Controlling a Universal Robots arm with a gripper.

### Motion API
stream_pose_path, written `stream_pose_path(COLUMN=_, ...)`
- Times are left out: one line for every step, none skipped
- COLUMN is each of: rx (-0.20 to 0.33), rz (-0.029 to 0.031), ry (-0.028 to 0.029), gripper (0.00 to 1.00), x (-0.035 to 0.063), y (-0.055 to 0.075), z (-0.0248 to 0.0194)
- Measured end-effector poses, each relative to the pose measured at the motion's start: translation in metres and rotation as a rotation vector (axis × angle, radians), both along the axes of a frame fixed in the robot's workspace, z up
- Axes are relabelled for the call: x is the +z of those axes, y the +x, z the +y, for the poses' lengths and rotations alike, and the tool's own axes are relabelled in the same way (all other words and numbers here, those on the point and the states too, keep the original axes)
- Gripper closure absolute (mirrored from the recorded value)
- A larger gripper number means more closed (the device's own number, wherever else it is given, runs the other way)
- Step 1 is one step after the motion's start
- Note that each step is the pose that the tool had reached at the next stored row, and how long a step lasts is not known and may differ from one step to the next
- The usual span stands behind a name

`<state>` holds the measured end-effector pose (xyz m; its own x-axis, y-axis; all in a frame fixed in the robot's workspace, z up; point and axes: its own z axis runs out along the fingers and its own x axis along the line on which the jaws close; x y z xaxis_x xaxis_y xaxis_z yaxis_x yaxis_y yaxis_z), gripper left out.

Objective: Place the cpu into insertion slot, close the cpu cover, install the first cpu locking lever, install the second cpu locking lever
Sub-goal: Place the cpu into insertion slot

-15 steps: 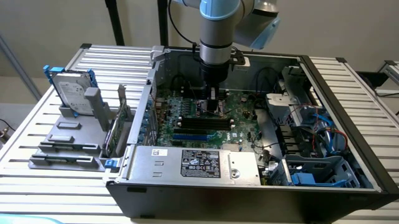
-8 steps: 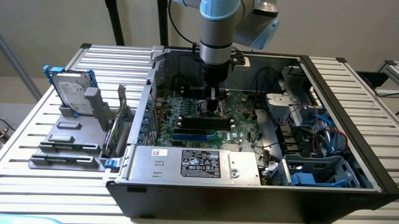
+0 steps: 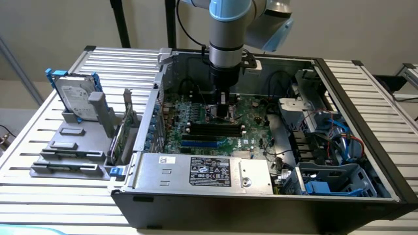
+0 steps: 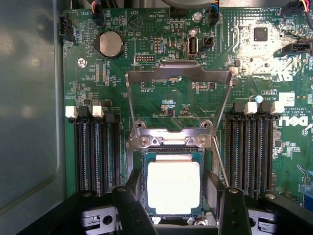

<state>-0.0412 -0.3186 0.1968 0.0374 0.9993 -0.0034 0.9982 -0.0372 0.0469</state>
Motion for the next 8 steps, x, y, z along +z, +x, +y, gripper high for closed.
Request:
stream_pose_path(rx=0.000, rz=0.0000, ry=0.0000, gripper=0.38, x=0.0000, y=0.0000, z=0.0000)
stream_pose_path(rx=0.000, rz=0.0000, ry=-0.0001, gripper=0.38, x=0.0000, y=0.0000, z=0.0000)
stream_pose_path(rx=0.000, rz=0.0001, ry=-0.0002, gripper=0.38, x=0.0000, y=0.0000, z=0.0000)
stream_pose_path(rx=0.000, rz=0.0001, ry=-0.0002, gripper=0.38, x=0.0000, y=0.0000, z=0.0000)
stream_pose_path(rx=0.000, rz=0.0001, ry=-0.0002, gripper=0.38, x=0.0001, y=0.0000, z=0.0000)
stream_pose_path(rx=0.000, rz=0.0001, ry=-0.0002, gripper=0.38, x=0.0002, y=0.0000, z=0.0000)
stream_pose_path(rx=0.000, rz=0.0001, ry=-0.0002, gripper=0.38, x=0.0007, y=0.0000, z=0.0000)
stream_pose_path(rx=0.000, rz=0.0001, ry=-0.0002, gripper=0.38, x=0.0015, y=0.0000, z=0.0000)
